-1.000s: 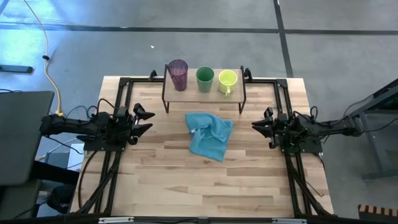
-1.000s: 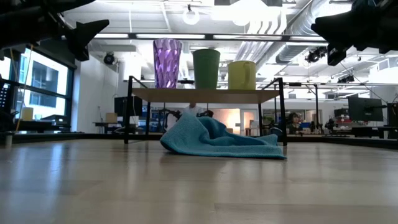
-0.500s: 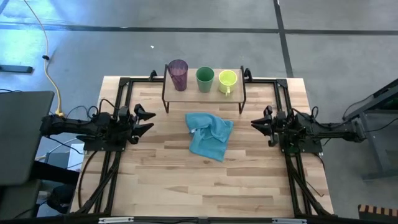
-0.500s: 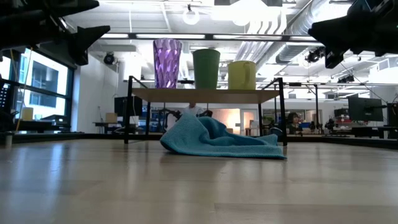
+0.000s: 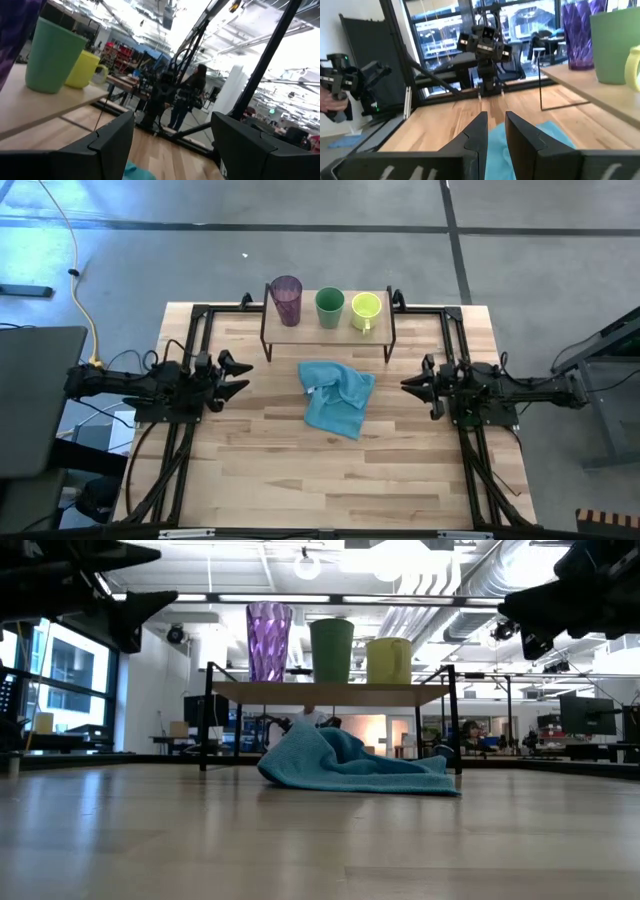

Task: Stack small to large cups/mugs on shelf
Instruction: Return to Home Position

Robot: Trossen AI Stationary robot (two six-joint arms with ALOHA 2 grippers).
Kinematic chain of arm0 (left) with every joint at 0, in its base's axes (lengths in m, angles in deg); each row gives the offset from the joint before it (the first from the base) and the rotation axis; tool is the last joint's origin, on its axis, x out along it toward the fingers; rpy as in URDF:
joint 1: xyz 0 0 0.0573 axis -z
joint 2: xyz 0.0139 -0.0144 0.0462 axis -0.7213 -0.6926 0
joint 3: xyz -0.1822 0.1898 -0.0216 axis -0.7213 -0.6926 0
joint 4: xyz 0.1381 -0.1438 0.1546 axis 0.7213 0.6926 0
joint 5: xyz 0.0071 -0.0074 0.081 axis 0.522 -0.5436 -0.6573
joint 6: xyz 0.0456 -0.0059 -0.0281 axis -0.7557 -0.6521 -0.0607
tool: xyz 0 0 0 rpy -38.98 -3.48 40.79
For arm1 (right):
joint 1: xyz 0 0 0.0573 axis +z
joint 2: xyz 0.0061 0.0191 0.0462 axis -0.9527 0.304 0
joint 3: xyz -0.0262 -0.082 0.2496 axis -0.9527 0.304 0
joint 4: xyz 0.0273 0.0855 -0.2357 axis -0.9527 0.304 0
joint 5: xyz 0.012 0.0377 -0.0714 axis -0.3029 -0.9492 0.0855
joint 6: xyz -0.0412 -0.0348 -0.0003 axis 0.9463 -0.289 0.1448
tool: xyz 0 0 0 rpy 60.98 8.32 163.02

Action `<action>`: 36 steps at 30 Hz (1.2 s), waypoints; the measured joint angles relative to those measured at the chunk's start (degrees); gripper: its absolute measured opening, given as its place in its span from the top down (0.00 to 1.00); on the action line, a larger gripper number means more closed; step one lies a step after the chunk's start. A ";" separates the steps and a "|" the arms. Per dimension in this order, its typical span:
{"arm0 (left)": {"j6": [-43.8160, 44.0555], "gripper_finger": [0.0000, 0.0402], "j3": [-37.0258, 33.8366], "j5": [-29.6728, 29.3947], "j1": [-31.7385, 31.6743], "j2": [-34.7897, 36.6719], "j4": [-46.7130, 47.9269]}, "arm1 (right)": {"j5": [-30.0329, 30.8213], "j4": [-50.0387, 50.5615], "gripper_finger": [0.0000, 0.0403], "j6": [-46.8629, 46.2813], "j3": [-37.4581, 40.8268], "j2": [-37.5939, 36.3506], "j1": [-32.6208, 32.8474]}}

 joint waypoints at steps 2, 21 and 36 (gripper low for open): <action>0.61 0.36 0.00 0.02 0.00 0.00 1.18 | -0.17 0.98 0.86 -0.44 0.00 0.00 0.00; 4.05 0.36 0.00 2.43 0.02 0.00 11.75 | -1.17 10.30 0.86 -8.80 0.00 -0.01 0.00; 7.63 0.36 0.02 2.43 0.00 -0.04 19.41 | 0.75 14.06 0.86 -10.47 0.00 0.01 -0.01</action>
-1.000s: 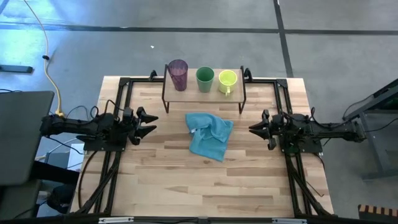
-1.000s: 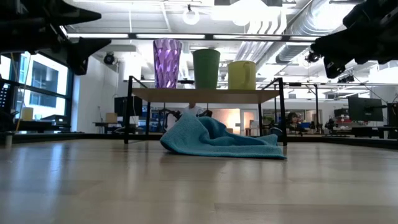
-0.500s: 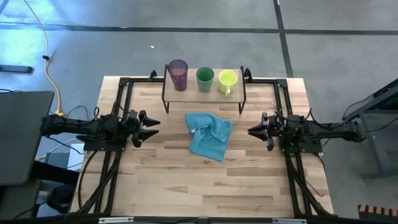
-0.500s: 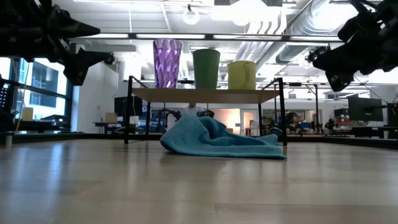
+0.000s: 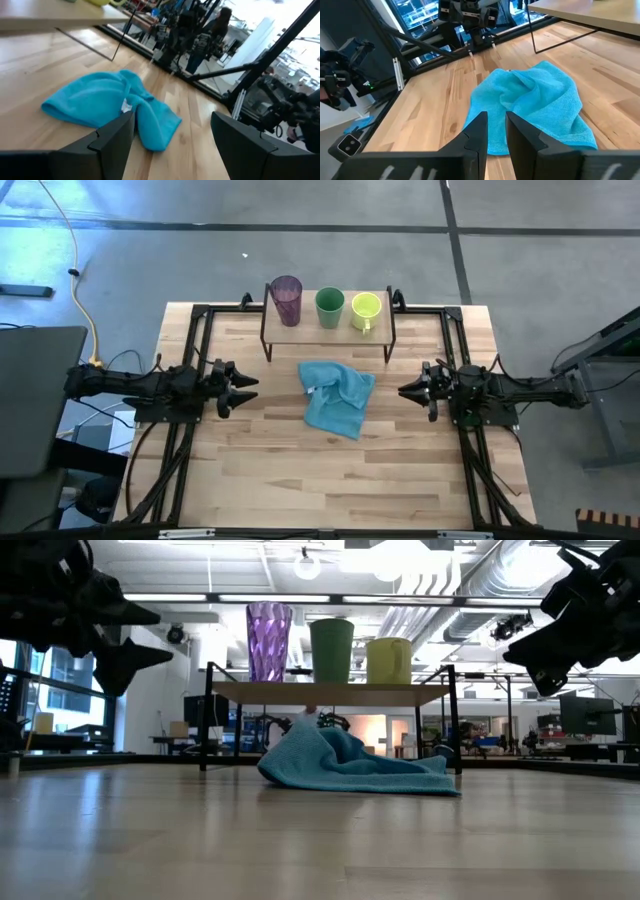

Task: Stack small to large cups/mugs on shelf
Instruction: Return to Home Position

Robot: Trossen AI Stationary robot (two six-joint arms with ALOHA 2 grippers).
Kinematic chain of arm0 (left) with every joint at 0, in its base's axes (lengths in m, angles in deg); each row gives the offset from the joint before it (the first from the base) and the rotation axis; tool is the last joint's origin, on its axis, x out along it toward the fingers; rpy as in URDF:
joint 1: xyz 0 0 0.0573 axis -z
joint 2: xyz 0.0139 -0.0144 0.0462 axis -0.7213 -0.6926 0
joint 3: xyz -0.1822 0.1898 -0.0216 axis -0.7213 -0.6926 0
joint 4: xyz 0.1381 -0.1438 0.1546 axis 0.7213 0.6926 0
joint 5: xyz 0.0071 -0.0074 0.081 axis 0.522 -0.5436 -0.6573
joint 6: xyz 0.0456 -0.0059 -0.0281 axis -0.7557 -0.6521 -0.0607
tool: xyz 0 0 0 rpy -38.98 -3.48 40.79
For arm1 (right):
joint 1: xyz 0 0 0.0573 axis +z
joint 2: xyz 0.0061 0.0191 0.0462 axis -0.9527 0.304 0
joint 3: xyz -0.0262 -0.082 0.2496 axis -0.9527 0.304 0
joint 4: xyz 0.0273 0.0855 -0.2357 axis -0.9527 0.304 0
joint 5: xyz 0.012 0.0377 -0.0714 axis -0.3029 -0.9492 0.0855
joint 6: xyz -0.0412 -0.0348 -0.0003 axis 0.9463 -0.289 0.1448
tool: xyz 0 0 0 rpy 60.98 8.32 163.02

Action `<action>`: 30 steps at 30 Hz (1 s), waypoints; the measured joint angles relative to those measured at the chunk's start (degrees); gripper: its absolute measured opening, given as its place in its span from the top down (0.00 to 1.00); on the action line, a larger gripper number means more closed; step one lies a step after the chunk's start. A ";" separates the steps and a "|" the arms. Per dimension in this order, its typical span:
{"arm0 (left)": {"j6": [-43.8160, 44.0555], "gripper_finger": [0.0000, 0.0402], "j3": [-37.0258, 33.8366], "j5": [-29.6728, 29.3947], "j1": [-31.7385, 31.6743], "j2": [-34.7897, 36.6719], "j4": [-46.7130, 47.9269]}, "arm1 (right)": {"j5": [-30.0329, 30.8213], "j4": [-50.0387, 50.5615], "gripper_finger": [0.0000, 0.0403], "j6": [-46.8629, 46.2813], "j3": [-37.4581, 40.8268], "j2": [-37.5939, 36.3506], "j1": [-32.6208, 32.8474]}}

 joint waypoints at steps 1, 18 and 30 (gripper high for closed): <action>0.00 0.36 0.00 0.00 0.00 0.00 0.27 | 0.03 0.01 0.86 0.06 0.00 0.01 0.00; -26.05 0.36 0.00 7.93 0.02 0.03 -11.97 | 0.07 0.13 0.86 0.03 -0.02 0.03 0.01; -29.16 0.36 0.00 10.43 0.00 0.00 -7.82 | 0.07 0.17 0.86 -1.25 -0.02 0.03 -0.01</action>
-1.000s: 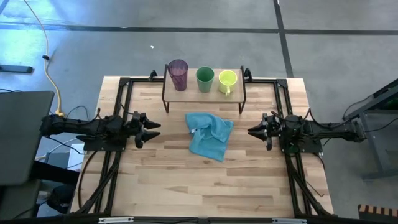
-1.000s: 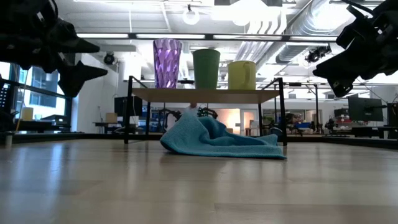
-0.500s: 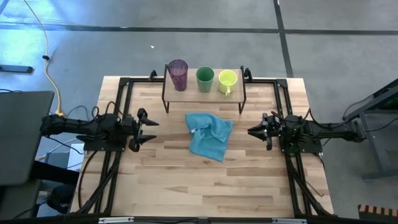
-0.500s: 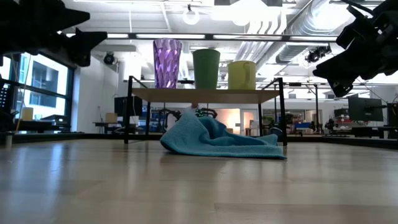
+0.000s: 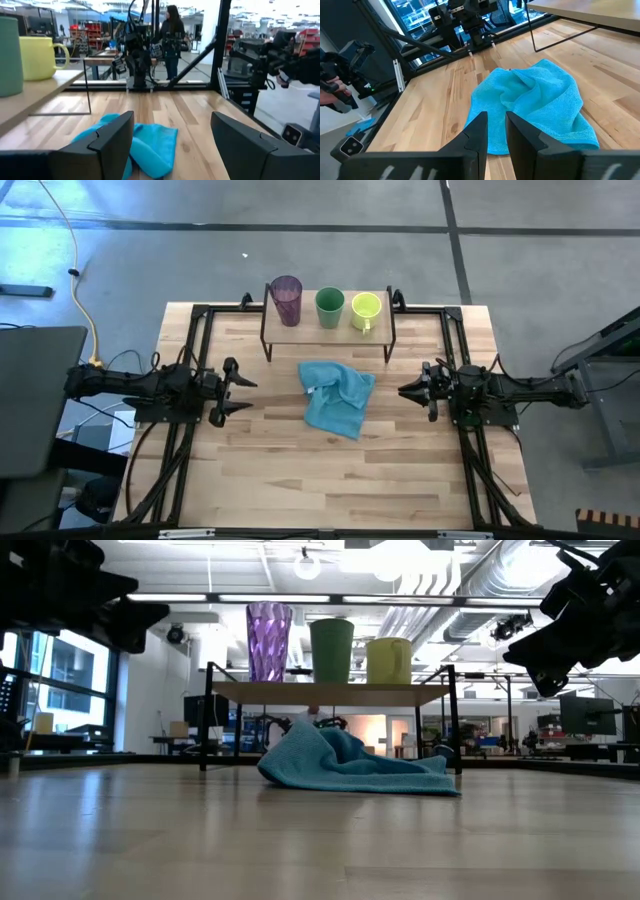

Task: Stack small to large cups/mugs on shelf
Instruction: Return to Home Position

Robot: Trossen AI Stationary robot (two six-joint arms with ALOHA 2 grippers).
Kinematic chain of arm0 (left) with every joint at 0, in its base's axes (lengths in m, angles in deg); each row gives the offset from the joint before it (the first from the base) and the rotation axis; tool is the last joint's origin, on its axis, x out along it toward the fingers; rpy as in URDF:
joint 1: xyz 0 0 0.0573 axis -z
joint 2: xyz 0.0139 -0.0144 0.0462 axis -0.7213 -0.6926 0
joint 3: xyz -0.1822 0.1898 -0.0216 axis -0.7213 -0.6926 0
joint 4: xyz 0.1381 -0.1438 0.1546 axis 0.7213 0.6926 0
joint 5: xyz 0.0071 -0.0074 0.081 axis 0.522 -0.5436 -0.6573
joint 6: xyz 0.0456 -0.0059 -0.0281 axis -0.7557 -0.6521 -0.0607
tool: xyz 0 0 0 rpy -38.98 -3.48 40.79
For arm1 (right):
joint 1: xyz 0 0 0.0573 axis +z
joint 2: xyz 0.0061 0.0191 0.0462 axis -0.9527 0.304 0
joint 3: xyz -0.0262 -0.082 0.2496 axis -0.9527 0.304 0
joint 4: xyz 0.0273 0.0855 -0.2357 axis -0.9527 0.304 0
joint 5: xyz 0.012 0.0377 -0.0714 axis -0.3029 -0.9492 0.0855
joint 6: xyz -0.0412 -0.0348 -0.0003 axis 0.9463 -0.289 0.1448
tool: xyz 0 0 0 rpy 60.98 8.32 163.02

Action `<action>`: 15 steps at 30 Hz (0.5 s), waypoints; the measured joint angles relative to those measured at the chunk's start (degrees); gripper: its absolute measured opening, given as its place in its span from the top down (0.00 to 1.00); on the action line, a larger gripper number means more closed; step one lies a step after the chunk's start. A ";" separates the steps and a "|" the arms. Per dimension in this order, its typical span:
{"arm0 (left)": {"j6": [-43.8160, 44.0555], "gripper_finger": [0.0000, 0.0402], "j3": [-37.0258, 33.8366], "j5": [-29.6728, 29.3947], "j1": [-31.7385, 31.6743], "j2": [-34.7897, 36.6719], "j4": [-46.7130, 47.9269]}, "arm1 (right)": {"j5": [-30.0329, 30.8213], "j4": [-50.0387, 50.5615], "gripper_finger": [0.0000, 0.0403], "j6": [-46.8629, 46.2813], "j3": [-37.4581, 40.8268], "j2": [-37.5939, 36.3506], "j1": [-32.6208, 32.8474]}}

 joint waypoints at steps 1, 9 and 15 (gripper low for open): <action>0.01 0.36 0.00 0.08 0.00 0.00 0.37 | 0.00 0.00 0.86 0.00 0.00 0.00 0.00; 0.48 0.36 0.00 0.11 0.00 0.00 3.42 | 0.13 0.00 0.86 -1.29 0.00 0.07 0.00; 1.83 0.36 0.00 0.09 0.00 0.00 3.00 | 0.16 0.00 0.86 1.60 0.00 0.07 0.02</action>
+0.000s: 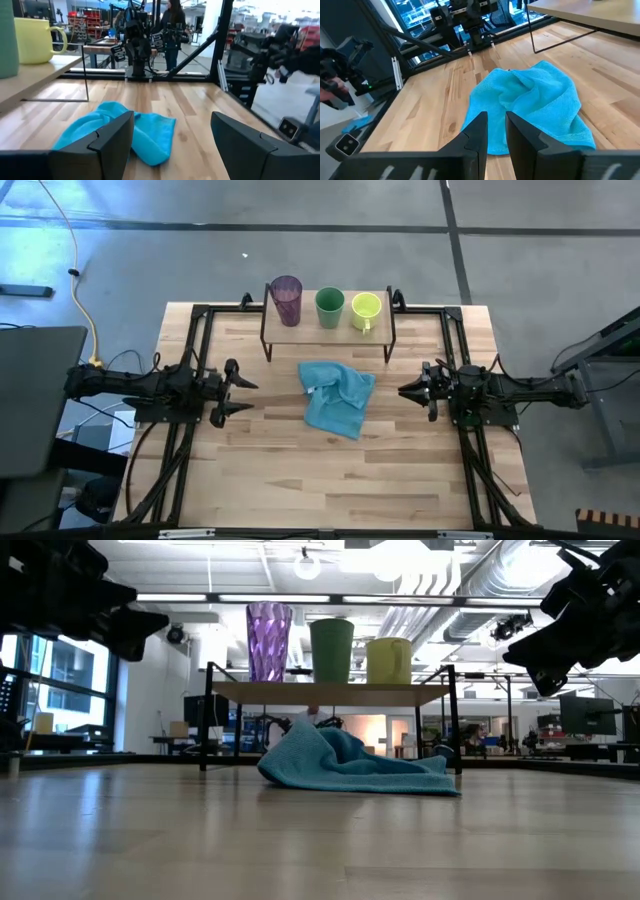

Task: Stack small to large cups/mugs on shelf
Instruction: Return to Home Position

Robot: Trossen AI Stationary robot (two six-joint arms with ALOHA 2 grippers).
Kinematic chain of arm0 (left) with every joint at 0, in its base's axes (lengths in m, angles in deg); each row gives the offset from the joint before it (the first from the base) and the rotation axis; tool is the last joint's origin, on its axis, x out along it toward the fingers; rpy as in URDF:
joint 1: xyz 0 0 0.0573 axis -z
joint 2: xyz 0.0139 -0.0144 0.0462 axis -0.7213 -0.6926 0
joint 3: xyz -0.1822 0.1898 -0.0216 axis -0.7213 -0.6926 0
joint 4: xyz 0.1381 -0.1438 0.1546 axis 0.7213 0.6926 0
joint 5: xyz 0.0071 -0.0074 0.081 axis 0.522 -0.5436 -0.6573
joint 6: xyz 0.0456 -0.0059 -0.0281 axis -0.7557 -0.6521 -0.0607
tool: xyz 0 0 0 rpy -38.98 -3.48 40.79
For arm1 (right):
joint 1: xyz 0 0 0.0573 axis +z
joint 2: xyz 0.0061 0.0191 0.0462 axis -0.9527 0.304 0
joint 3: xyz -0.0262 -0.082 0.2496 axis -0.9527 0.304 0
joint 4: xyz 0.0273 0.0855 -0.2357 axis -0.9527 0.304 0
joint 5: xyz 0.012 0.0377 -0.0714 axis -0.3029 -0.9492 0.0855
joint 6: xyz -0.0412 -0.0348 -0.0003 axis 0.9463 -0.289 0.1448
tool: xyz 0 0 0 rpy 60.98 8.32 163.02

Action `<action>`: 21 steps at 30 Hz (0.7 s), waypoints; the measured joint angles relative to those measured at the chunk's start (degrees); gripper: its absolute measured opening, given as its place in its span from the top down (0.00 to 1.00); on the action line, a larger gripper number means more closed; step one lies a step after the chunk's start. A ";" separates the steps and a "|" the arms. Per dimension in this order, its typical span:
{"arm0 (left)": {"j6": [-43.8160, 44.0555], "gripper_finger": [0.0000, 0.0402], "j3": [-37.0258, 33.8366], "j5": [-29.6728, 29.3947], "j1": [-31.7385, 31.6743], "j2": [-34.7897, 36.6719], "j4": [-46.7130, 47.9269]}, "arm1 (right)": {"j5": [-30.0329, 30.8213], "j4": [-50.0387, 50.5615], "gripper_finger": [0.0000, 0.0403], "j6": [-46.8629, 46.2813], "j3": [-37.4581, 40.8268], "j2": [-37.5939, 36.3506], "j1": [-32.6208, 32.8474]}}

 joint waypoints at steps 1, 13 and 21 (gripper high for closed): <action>1.13 0.36 0.00 0.00 0.00 0.02 -0.15 | 0.00 0.00 0.86 -0.08 0.00 0.00 -0.01; 10.90 0.36 0.00 0.07 0.02 0.00 -0.39 | -0.07 -0.09 0.86 -1.52 0.00 0.00 0.00; 5.37 0.36 0.00 0.13 0.02 0.02 -3.02 | -0.09 -0.20 0.86 0.69 0.00 0.00 -0.04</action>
